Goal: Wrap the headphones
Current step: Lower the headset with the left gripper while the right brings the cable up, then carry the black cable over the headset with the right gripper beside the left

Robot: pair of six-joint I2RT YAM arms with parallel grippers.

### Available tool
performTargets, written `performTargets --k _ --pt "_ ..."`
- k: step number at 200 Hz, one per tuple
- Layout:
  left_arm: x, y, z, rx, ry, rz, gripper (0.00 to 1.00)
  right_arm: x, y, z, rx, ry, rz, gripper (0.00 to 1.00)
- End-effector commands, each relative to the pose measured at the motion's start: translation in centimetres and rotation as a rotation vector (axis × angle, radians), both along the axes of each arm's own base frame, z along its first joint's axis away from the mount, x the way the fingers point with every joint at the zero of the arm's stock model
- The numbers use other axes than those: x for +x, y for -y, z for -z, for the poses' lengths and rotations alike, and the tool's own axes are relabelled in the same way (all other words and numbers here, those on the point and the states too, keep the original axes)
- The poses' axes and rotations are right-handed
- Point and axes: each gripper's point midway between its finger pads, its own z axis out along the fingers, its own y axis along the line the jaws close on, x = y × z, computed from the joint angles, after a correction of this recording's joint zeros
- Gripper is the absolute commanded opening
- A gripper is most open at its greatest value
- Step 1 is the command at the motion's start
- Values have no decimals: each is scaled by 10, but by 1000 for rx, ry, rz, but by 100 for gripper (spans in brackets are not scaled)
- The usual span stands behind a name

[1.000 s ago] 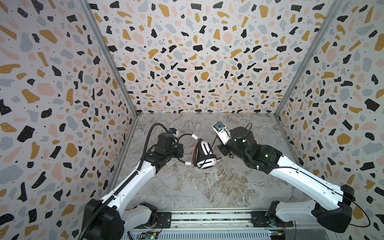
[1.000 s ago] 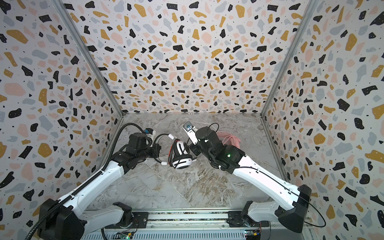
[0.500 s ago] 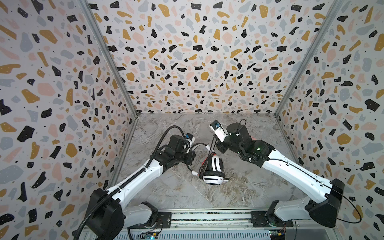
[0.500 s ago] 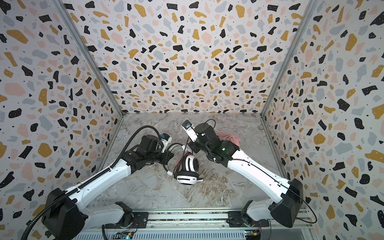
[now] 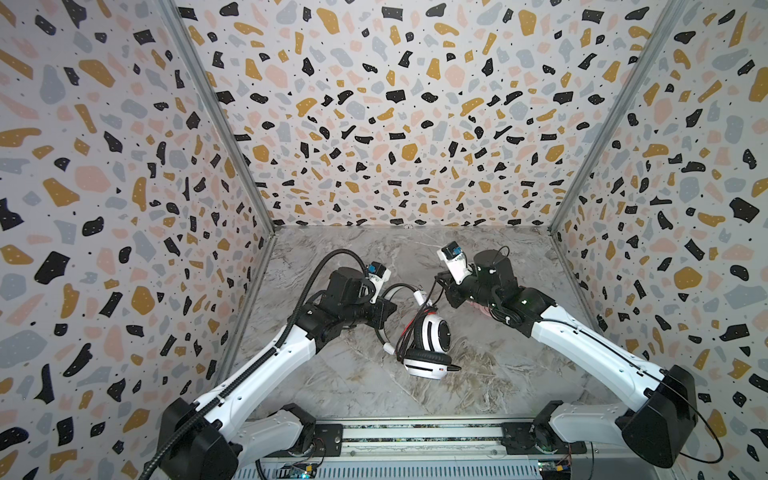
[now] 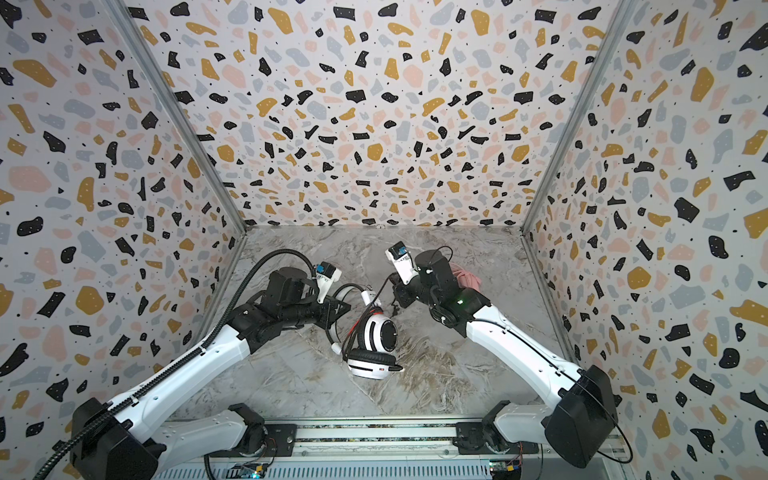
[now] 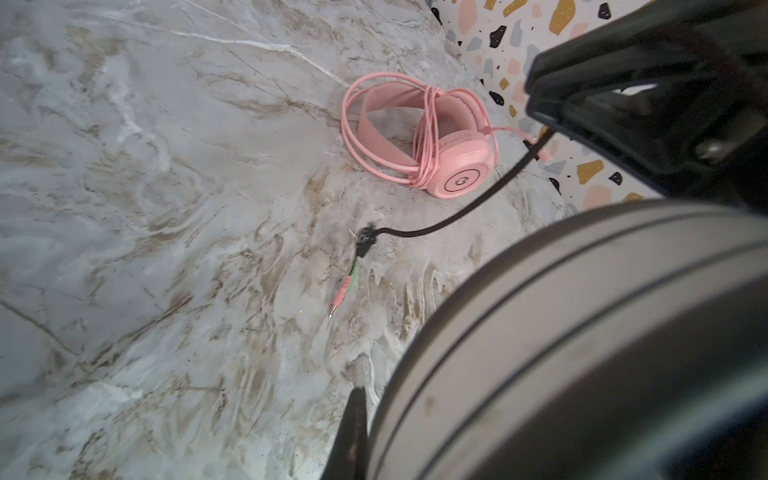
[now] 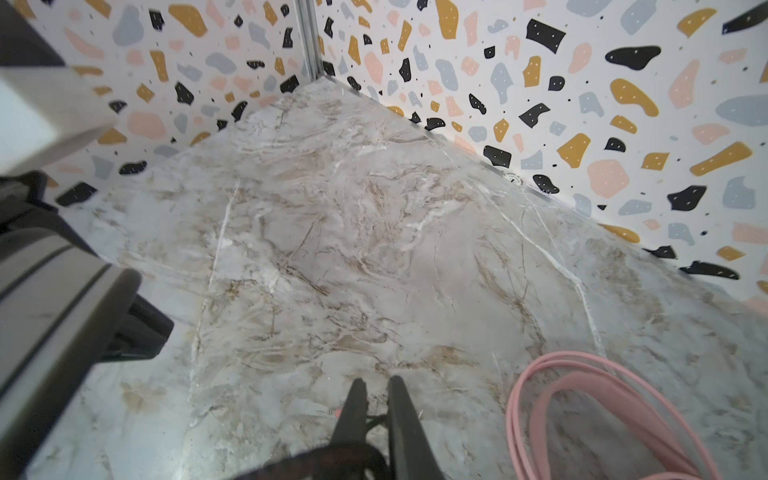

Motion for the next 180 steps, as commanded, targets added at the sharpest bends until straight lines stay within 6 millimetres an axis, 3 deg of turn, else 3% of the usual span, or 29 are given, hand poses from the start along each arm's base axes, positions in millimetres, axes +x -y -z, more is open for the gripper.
performTargets --k 1,46,90,133,180 --pt "-4 16 -50 -106 66 76 0 -1 1 -9 133 -13 -38 20" --pt "-3 15 -48 -99 17 102 0 2 24 22 181 -100 -23 44" --pt "-1 19 -71 -129 22 120 0 -10 32 69 178 -191 -20 61" --pt "1 24 -95 -167 26 124 0 -25 25 107 203 -289 -70 67" --pt "3 25 -108 -168 24 128 0 -41 -1 117 270 -355 -221 78"
